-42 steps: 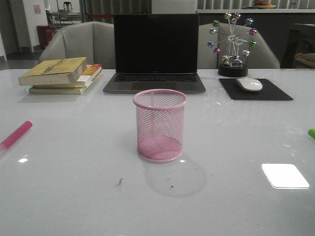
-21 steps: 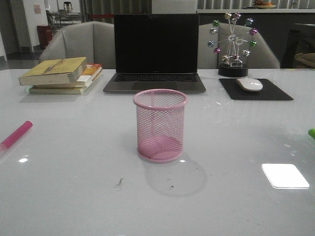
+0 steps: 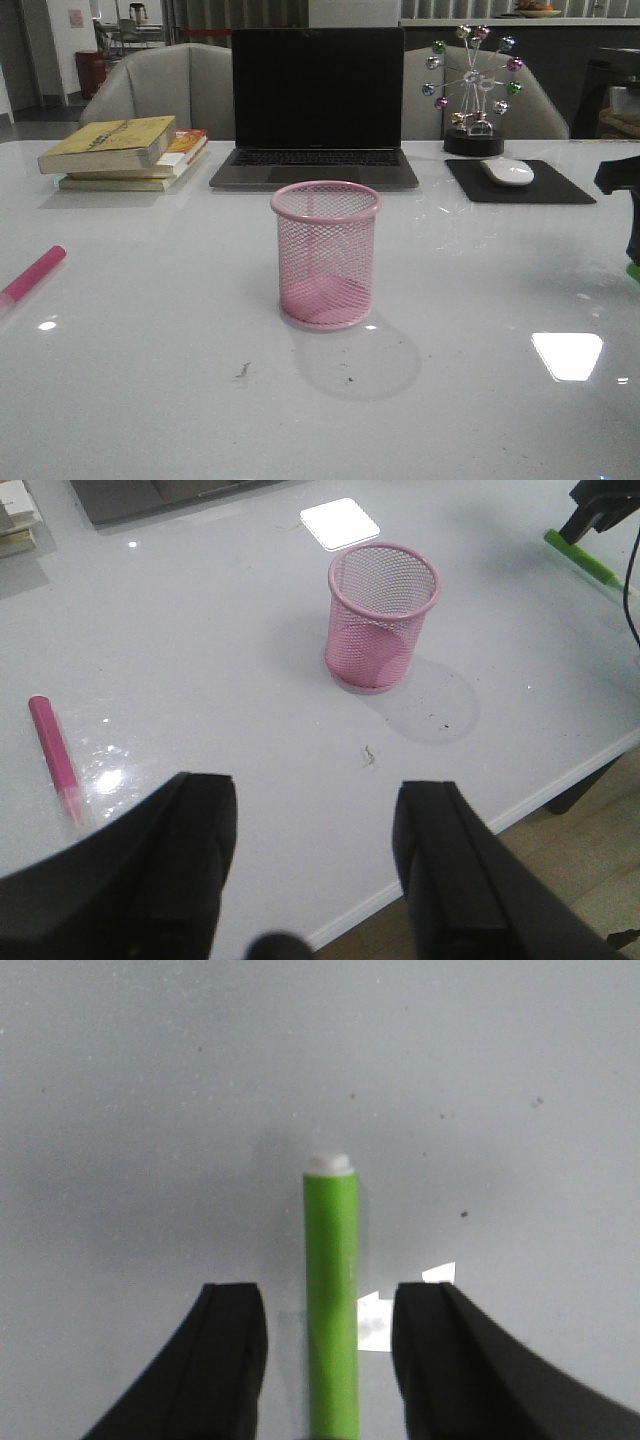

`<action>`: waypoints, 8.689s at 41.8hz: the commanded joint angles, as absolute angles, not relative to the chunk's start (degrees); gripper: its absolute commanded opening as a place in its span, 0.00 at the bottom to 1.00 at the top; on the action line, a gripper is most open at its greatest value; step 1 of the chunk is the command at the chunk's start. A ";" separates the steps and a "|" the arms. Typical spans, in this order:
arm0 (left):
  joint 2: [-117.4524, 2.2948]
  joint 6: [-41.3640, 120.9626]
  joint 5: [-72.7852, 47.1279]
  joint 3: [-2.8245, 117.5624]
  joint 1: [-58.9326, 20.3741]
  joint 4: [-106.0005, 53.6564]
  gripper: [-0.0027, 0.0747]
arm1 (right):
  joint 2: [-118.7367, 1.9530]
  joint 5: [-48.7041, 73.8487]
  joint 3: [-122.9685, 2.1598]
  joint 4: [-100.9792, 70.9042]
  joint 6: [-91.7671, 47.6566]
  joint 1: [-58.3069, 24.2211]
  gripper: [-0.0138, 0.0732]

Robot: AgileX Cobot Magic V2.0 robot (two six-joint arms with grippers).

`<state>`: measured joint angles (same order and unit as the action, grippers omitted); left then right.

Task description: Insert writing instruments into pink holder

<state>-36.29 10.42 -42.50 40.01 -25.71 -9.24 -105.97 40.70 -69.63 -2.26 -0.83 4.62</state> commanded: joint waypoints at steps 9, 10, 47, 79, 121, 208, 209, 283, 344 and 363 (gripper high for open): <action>-36.73 10.33 -38.72 41.63 -26.05 -10.35 0.57 | -109.92 38.97 -75.45 -1.45 -2.14 4.77 0.64; -36.73 10.33 -38.72 41.63 -26.05 -10.35 0.57 | -110.04 38.90 -75.58 -1.45 -2.14 4.77 0.64; -36.73 10.33 -38.61 41.63 -26.05 -10.35 0.55 | -83.70 6.27 -62.57 -8.65 -2.64 -15.63 0.29; -36.73 10.33 -38.50 41.63 -26.05 -10.35 0.55 | -98.55 -36.55 -52.18 -7.34 -2.59 -35.84 0.55; -36.73 10.20 -37.35 41.63 -26.05 -10.25 0.55 | -43.93 23.45 -37.24 1.46 -2.64 -35.84 0.61; -115.51 -4.71 -45.24 85.28 -6.07 3.18 0.60 | -39.19 24.83 -33.92 1.46 -2.64 -35.84 0.61; -115.51 -4.71 -45.24 85.28 -6.07 3.18 0.56 | -39.19 24.83 -33.92 1.46 -2.64 -35.84 0.61; -100.02 9.80 51.35 54.18 -52.25 -15.86 0.15 | -39.19 24.83 -33.92 1.46 -2.64 -35.84 0.61; -49.37 8.99 -45.86 54.32 -44.35 4.33 0.60 | -39.19 24.83 -33.92 1.46 -2.64 -35.84 0.61; -37.30 5.92 -49.45 41.74 -44.35 9.89 0.60 | -39.19 27.87 -33.92 1.39 -2.58 -35.84 0.61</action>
<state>-39.33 6.41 -55.38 42.92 -44.34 8.47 -39.33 30.07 -32.21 0.76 -2.00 -35.84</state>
